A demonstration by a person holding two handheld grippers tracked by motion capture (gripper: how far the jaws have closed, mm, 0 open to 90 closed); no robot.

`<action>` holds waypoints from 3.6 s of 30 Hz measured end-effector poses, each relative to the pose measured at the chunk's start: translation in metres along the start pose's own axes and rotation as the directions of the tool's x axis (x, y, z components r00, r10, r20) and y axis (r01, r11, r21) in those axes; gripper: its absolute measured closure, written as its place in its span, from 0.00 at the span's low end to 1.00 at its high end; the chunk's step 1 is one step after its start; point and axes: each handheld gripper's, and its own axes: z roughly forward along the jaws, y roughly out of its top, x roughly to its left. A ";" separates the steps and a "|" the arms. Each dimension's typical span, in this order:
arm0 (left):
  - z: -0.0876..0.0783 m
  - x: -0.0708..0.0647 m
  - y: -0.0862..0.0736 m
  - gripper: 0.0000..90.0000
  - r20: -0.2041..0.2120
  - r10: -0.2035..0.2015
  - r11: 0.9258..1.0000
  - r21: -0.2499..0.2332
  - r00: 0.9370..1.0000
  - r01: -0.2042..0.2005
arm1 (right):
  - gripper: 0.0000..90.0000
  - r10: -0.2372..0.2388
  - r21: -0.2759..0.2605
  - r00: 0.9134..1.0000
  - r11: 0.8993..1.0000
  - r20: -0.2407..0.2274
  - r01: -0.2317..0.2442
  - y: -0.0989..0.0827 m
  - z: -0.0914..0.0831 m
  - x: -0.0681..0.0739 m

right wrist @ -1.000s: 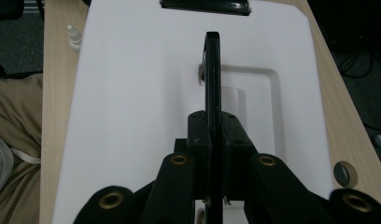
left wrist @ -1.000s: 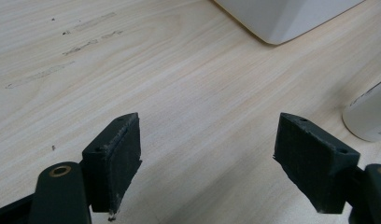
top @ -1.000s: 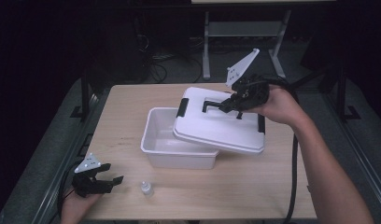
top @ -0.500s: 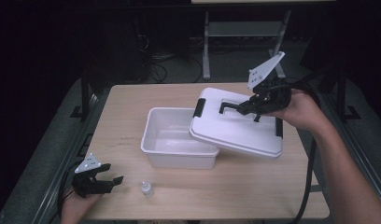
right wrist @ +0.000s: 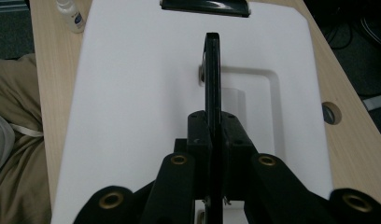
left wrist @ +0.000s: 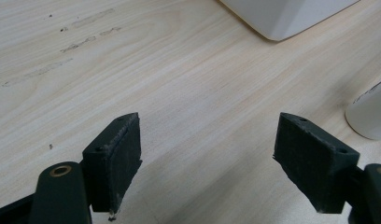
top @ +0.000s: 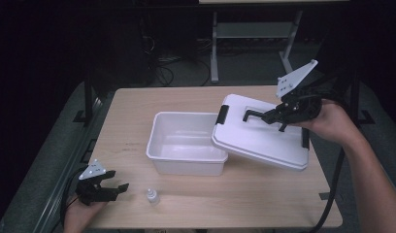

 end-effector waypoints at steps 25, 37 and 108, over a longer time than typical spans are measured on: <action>0.002 -0.001 0.000 0.25 -0.001 0.001 1.000 0.002 1.000 -0.001 | 0.93 0.065 0.004 0.998 0.998 0.023 -0.065 -0.055 -0.011 0.001; 0.002 0.000 0.000 0.25 -0.003 0.003 1.000 0.005 1.000 -0.003 | 0.93 0.093 0.009 0.996 0.996 0.005 -0.093 -0.081 0.005 0.003; 0.003 -0.003 0.003 0.25 0.005 0.013 1.000 0.006 1.000 -0.013 | 0.89 0.208 0.014 0.976 0.978 -0.062 -0.207 -0.150 0.108 0.025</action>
